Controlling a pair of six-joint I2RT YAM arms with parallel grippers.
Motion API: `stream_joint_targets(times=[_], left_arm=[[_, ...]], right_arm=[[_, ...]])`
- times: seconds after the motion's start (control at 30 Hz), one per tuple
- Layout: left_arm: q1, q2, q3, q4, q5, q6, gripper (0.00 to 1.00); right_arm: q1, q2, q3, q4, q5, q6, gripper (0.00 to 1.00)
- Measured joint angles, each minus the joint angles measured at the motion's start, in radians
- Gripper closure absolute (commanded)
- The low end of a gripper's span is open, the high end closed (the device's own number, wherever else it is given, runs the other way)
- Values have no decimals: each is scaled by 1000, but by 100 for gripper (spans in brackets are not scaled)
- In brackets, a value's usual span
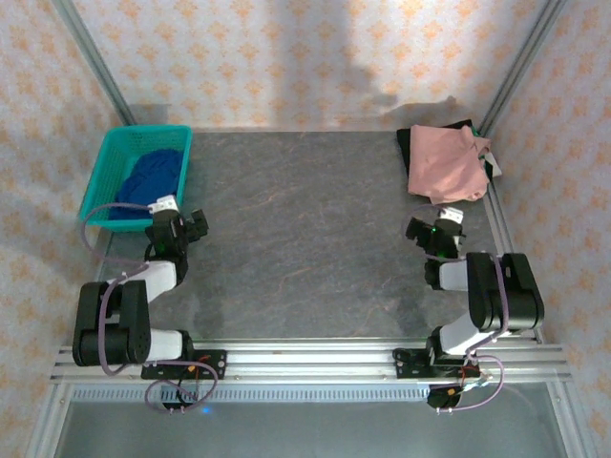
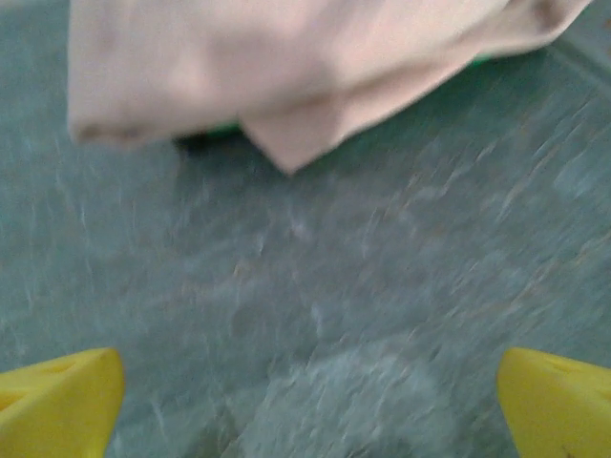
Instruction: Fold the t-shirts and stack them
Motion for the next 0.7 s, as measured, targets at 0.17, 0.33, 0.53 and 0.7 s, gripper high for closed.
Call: stream_joint_targets(times=[0.17, 0.33, 0.53, 0.7], left_arm=[[-36, 63, -14, 123, 85, 34, 0], [-153, 145, -18, 196, 50, 96, 0], [-164, 148, -17, 204, -5, 113, 0], [-164, 148, -17, 206, -14, 123, 0]], right_arm=[[45, 2, 47, 24, 19, -27, 1], [44, 2, 52, 26, 35, -36, 1], [44, 2, 52, 25, 38, -39, 1], [44, 2, 54, 25, 38, -42, 1]])
